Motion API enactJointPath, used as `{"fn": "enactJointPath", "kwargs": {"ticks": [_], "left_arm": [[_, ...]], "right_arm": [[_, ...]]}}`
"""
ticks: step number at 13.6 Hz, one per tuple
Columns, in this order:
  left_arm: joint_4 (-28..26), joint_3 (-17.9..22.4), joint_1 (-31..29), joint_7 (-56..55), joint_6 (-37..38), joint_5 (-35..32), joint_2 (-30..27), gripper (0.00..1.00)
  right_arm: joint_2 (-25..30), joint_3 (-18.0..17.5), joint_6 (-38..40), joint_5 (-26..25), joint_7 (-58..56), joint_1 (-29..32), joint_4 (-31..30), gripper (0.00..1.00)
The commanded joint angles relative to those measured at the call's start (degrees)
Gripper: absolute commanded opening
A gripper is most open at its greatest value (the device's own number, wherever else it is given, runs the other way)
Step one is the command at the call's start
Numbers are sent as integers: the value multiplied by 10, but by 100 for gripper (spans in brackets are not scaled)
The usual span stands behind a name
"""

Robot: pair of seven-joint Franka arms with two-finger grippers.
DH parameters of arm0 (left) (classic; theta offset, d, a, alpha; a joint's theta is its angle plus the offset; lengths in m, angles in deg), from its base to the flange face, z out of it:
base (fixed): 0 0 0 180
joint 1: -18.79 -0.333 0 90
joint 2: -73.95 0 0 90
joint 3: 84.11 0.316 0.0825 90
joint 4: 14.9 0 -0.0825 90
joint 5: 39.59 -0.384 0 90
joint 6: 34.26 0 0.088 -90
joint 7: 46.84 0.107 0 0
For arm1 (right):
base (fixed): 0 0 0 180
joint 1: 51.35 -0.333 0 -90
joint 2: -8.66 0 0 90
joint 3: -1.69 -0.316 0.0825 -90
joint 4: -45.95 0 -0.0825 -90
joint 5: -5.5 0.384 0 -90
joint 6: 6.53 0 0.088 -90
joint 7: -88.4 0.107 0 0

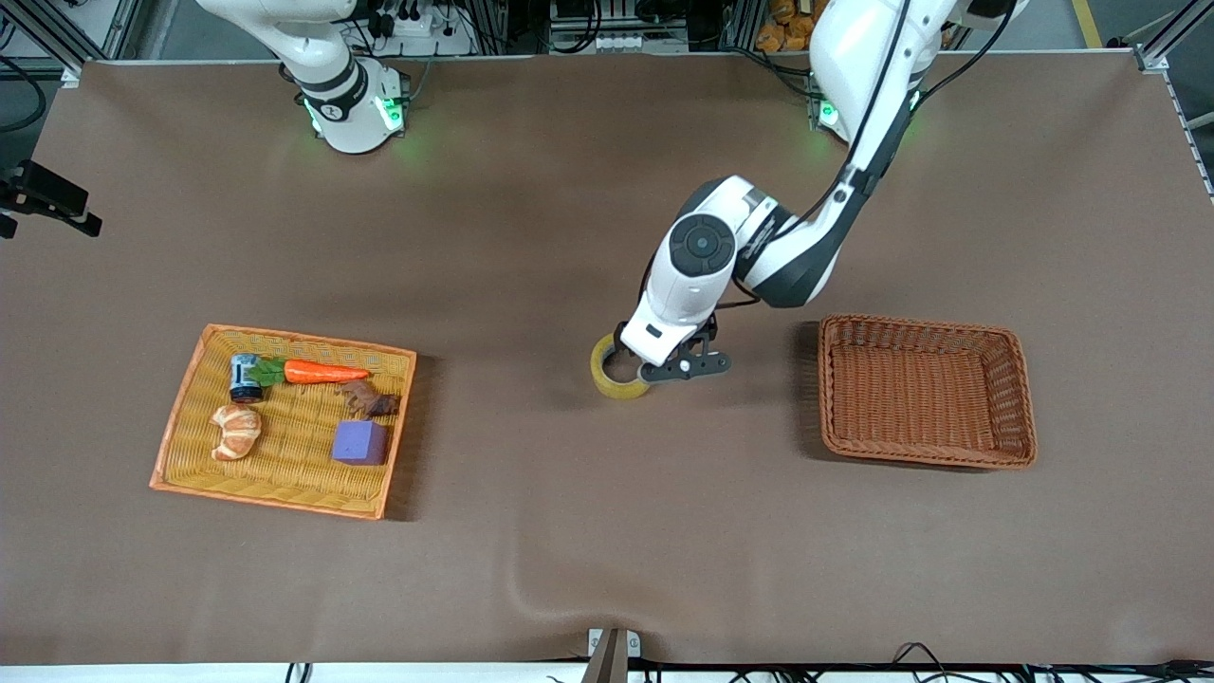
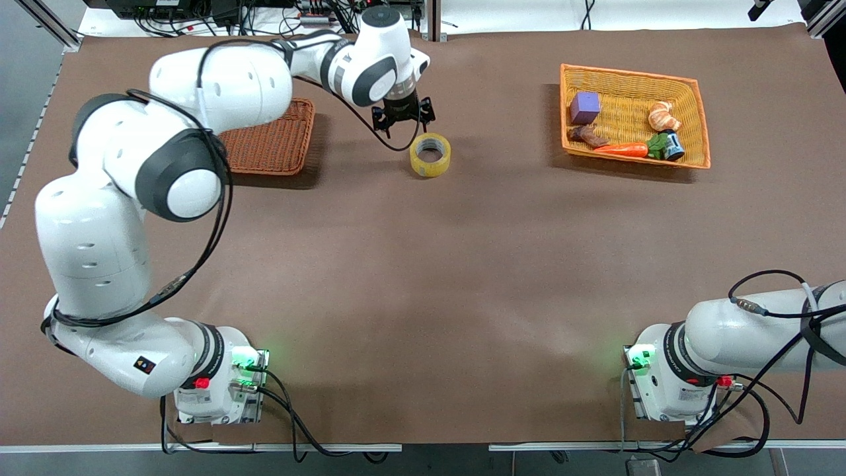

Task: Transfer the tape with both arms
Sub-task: 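Set the tape down with the right gripper while the left gripper reaches it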

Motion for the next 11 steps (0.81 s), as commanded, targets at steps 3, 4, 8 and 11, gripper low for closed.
{"fn": "enactJointPath", "kwargs": {"ticks": [3, 4, 8, 11], "left_arm": [[7, 2, 6, -16, -30, -17, 35, 99], [8, 2, 7, -15, -34, -17, 41, 92], [6, 2, 12, -14, -53, -17, 65, 66], [7, 2, 15, -14, -59, -17, 80, 33]], "right_arm": [[-5, -1, 12, 2, 2, -10, 9, 100], [-8, -1, 10, 3, 3, -10, 9, 100], [-9, 0, 14, 8, -4, -5, 9, 100], [-11, 3, 20, 23, -5, -5, 6, 100]]}}
